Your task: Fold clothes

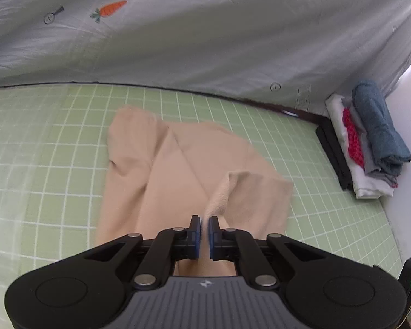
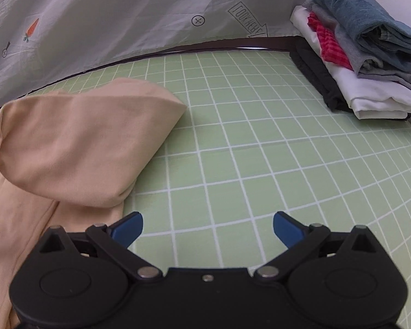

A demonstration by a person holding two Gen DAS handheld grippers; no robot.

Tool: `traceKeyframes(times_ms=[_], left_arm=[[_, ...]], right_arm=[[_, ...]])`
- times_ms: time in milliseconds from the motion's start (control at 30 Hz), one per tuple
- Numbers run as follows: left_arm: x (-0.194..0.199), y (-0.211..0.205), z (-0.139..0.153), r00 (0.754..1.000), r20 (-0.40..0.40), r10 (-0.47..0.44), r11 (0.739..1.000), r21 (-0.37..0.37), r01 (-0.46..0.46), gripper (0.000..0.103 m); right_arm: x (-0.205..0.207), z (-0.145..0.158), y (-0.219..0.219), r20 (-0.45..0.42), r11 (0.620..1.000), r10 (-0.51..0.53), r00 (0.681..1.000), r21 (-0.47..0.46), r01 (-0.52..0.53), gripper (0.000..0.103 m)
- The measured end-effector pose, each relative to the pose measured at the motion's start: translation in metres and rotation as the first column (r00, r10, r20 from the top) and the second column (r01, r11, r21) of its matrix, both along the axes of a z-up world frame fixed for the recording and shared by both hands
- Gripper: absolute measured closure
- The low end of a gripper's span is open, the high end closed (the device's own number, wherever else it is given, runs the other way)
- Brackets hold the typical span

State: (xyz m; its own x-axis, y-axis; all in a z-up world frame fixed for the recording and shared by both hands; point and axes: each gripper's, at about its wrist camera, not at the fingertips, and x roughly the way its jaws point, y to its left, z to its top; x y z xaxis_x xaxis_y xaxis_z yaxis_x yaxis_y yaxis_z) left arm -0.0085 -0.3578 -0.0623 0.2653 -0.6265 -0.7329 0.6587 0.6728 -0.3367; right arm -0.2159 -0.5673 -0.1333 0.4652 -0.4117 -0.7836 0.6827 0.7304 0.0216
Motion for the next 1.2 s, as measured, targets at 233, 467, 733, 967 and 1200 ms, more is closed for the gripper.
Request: traceKeyframes(times_ms=[233,467,733,967,1200], left_arm=[[0.054,0.085,0.036,0.992,0.062,0.112,0.993,-0.049,-0.109,0.097],[0.106,0.153,0.021,0.946,0.099,0.310,0.945,0.081,-0.318,0.084],[0.054,0.160,-0.017,0.971,-0.021,0.239,0.960,0.156,-0.232,0.044],[-0.025,0.119,-0.058,0.993,-0.101,0.058,0.966,0.258,-0.031,0.036],[-0.069,0.102,-0.082,0.991,-0.125,0.040,0.934,0.357,0.007,0.034]], right_arm=[[0.010,0.008,0.054,0.011,1.000,-0.012,1.000,-0.001,0.012,0.000],[0.022,0.006,0.099,0.013,0.999,-0.050,0.999,-0.010,0.051,0.000],[0.019,0.011,0.114,0.010,0.997,-0.069,0.998,-0.022,0.069,0.000],[0.006,0.007,0.106,-0.018,1.000,-0.007,1.000,-0.019,0.006,0.000],[-0.021,0.000,0.088,-0.021,0.999,0.009,1.000,0.040,-0.008,0.016]])
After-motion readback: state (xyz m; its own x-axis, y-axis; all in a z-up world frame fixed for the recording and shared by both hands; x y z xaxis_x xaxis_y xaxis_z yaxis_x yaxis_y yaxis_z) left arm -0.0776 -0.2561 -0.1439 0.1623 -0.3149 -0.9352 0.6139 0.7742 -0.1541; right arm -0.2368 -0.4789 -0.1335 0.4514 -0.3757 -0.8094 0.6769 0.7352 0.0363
